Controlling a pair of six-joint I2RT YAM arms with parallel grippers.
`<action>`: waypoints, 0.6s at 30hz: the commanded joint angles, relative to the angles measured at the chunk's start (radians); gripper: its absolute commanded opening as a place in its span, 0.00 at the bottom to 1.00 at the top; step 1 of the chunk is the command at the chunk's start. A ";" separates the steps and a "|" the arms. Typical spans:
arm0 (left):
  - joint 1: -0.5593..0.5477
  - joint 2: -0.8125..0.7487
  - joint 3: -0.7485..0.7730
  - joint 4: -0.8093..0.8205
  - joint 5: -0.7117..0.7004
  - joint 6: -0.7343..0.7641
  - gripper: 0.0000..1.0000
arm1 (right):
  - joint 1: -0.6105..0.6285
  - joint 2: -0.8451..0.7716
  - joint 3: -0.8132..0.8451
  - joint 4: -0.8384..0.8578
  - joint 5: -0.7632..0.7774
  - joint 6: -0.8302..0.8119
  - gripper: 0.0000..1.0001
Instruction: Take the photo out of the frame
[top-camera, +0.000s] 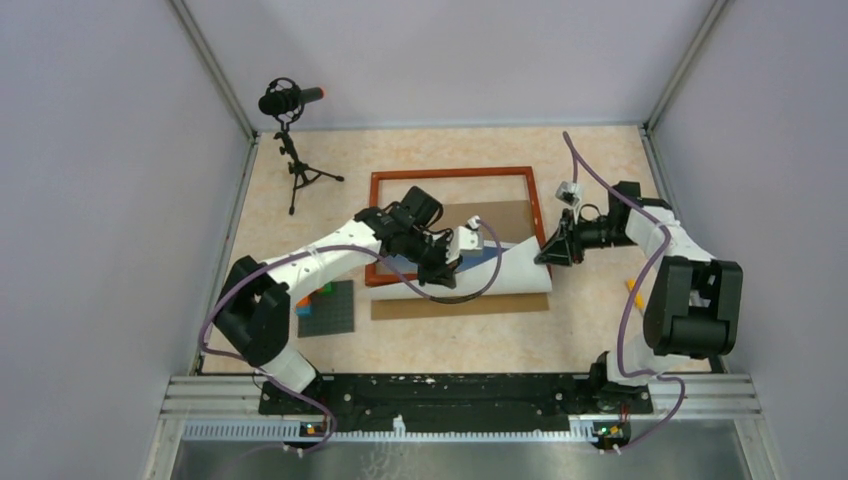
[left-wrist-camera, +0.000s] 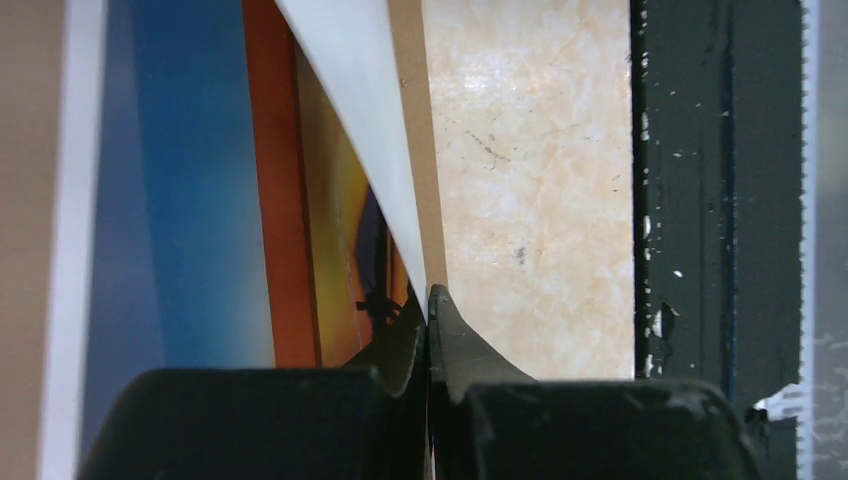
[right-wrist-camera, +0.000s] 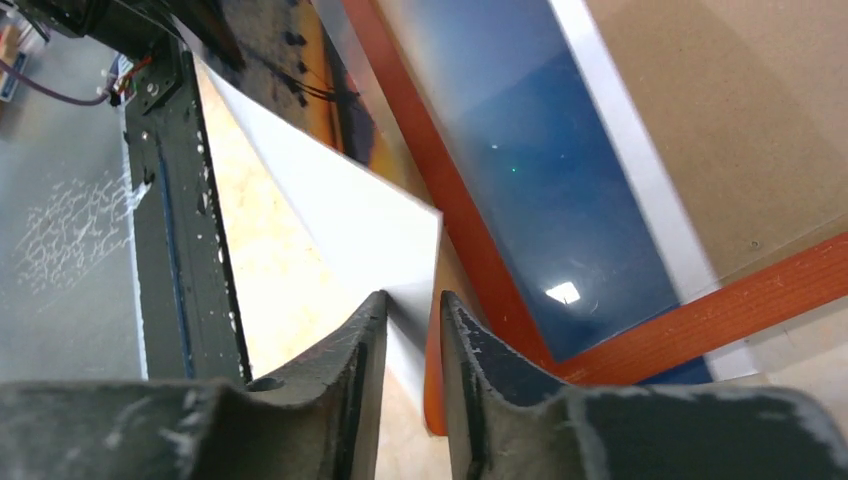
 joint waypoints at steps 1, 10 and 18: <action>-0.015 -0.088 0.134 -0.203 0.041 0.028 0.00 | -0.009 -0.065 0.058 -0.025 -0.016 0.008 0.31; -0.016 -0.126 0.344 -0.449 0.034 0.014 0.00 | -0.012 -0.153 0.168 -0.013 -0.014 0.161 0.65; -0.016 -0.133 0.559 -0.593 0.008 -0.056 0.00 | -0.012 -0.242 0.250 -0.016 -0.032 0.235 0.72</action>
